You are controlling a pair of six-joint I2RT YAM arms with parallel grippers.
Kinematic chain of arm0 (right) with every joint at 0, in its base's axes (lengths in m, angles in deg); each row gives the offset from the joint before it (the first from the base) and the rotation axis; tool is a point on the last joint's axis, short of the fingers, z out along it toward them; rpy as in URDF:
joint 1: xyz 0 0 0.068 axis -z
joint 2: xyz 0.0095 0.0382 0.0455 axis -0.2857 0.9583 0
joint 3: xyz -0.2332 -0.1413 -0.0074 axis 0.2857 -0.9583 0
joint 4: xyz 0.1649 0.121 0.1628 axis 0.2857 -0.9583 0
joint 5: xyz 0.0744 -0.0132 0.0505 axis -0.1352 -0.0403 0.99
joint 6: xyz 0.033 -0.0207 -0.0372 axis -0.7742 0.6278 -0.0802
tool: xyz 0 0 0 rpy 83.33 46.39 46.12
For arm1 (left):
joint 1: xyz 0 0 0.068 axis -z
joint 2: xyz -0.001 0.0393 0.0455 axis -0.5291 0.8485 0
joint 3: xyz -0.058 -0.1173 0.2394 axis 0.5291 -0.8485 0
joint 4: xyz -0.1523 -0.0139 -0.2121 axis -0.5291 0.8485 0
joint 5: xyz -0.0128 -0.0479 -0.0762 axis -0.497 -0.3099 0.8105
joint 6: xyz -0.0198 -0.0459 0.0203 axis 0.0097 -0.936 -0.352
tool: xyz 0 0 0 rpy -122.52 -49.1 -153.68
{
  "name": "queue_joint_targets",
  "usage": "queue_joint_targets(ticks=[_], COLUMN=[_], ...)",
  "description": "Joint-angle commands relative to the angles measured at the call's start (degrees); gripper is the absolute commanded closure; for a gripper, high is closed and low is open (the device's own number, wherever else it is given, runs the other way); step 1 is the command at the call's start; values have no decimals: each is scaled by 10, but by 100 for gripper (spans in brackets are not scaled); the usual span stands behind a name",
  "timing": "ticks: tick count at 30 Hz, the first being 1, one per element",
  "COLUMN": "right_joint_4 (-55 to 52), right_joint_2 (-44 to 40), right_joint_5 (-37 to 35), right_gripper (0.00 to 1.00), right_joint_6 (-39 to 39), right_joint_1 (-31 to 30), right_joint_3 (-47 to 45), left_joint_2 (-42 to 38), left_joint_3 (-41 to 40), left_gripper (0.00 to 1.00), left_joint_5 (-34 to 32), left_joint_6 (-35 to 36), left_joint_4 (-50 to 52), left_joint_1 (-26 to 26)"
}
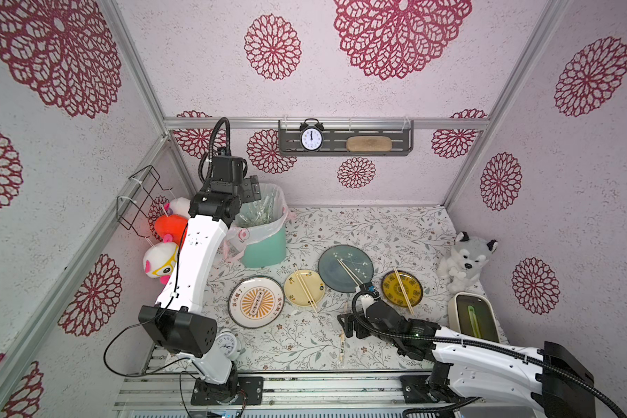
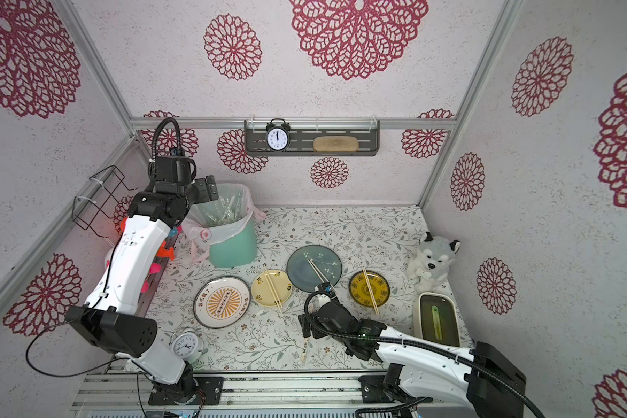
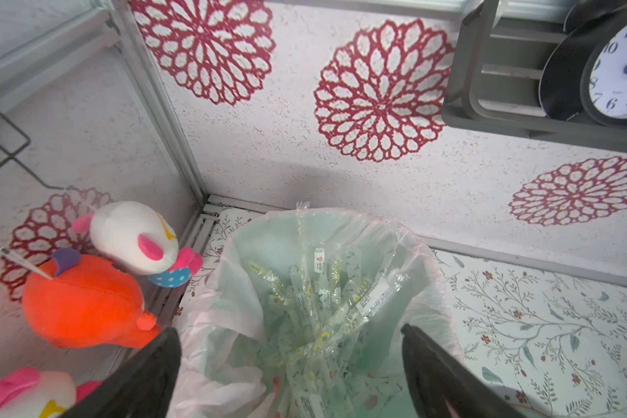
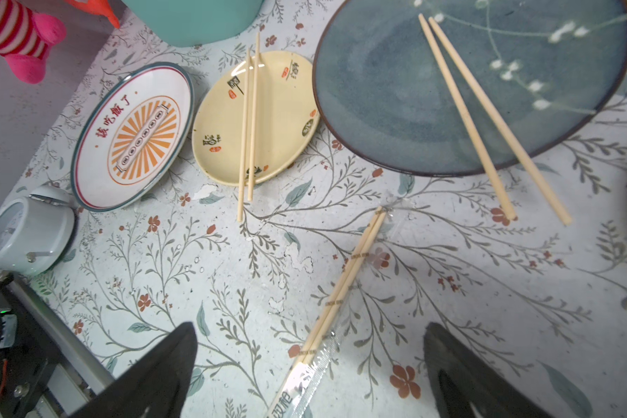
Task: Remove the packaging of disposable chopsticks
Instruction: Place the packet bag in the trash bin.
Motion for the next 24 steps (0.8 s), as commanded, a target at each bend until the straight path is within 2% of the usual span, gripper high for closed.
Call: queue_joint_targets(ticks=[1, 3, 5, 7, 9, 11, 13, 16, 20, 24], right_joint_4=[-21, -26, -22, -32, -46, -62, -72, -70, -68, -88], right_joint_2=[12, 10, 4, 18, 50, 88, 117, 155, 198, 238], right_joint_5=[-21, -22, -23, -29, -44, -49, -51, -40, -24, -23], right_gripper=[1, 2, 5, 4, 4, 14, 21, 28, 43, 53], right_joint_6=[-25, -30, -46, -70, -90, -104, -113, -108, -102, -110], right_joint_1=[-4, -5, -5, -7, -9, -12, -22, -28, -28, -28], right_joint_3=[7, 6, -4, -4, 3, 15, 29, 53, 78, 93], left_joint_2=[-44, -34, -56, -135, -223, -310, -370, -415, -465, -496], left_joint_3=[-41, -36, -75, -181, -264, -330, -386, -449, -554, -621], left_gripper=[2, 2, 1, 1, 1, 1, 1, 0, 0, 0], left_joint_5=[-4, -9, -6, 26, 5, -35, -18, 17, 41, 128], left_joint_6=[-20, -22, -34, -58, -71, -82, -96, -124, -138, -149], left_joint_4=[-10, 20, 18, -48, -87, -121, -145, -140, -192, -235], left_joint_1=[6, -3, 1, 19, 69, 139, 184, 223, 260, 275])
